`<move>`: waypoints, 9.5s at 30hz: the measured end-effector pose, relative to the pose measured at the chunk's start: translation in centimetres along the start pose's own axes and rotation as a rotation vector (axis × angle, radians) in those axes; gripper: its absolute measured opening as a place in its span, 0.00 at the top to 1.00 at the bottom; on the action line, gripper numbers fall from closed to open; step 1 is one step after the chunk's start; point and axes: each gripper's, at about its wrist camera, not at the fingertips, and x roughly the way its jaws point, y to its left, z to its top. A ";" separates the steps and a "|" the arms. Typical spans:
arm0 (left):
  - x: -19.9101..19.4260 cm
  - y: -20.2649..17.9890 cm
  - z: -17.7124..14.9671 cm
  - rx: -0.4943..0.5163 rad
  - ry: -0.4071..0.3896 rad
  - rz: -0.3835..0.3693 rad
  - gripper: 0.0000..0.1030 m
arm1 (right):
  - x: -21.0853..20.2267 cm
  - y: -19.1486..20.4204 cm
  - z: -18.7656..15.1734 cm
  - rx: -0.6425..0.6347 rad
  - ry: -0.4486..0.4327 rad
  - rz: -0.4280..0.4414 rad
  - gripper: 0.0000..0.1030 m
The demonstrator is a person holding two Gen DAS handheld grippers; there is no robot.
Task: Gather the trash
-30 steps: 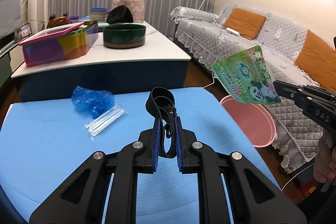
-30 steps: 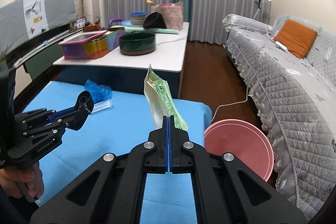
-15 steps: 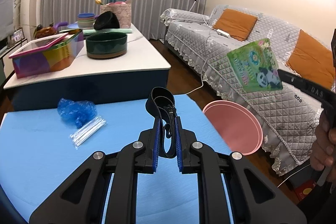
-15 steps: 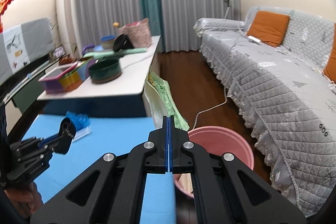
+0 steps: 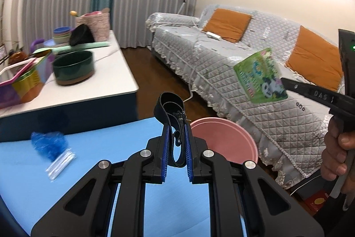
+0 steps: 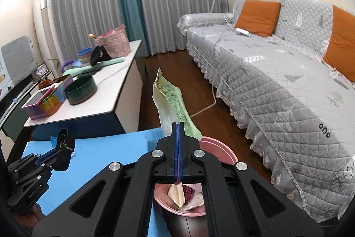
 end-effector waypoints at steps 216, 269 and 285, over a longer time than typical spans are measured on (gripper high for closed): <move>-2.1 6.4 -1.3 -0.101 0.070 0.049 0.98 | 2.6 -1.4 -2.0 0.044 0.060 0.089 0.99; 5.7 -2.3 1.8 -0.062 0.115 -0.018 0.36 | 4.5 -4.7 -1.7 0.091 0.019 0.009 0.07; -10.2 4.6 -1.3 -0.181 -0.051 0.151 0.08 | -7.2 4.4 -3.2 -0.004 -0.085 0.071 0.05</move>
